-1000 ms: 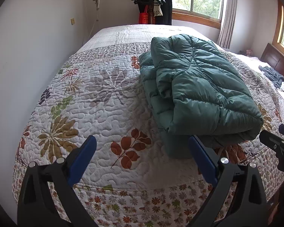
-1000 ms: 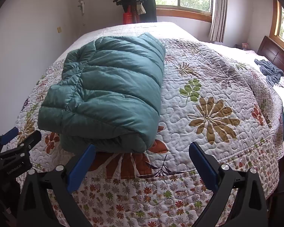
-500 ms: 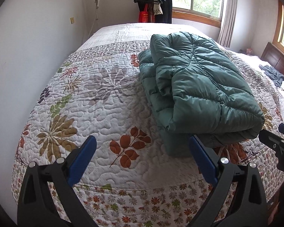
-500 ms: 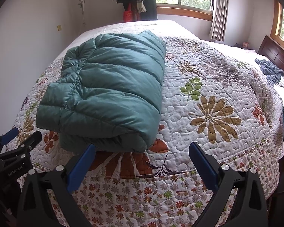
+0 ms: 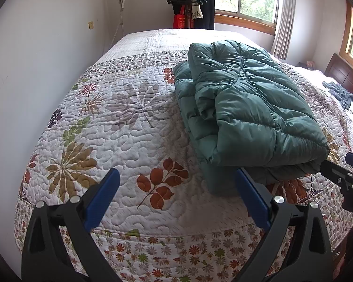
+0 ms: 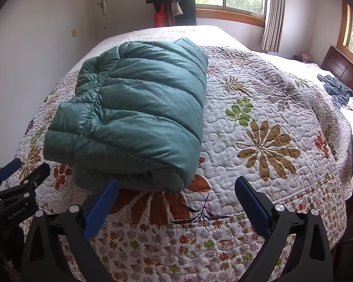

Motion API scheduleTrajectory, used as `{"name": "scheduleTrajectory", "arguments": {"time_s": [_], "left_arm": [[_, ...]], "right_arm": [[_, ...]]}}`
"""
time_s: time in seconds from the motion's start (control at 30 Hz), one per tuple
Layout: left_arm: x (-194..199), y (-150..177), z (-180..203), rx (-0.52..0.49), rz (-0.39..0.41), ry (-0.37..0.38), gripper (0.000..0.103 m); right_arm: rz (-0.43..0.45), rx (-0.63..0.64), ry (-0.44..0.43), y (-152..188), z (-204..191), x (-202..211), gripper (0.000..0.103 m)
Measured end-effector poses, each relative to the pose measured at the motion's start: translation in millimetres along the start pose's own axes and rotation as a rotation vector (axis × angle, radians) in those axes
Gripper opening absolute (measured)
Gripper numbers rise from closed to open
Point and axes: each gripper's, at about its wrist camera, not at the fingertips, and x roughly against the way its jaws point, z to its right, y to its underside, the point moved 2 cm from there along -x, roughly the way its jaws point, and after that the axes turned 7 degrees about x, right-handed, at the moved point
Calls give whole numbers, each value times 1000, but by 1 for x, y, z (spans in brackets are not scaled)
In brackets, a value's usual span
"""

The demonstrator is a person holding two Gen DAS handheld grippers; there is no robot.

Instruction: Fold large clothes

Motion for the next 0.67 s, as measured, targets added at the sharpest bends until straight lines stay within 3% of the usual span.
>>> {"name": "scheduleTrajectory", "arguments": {"time_s": [0.67], "left_arm": [[0,1,0,7,-3,0,97]], "right_arm": [[-8,10,29,0,3,-3,99]]}}
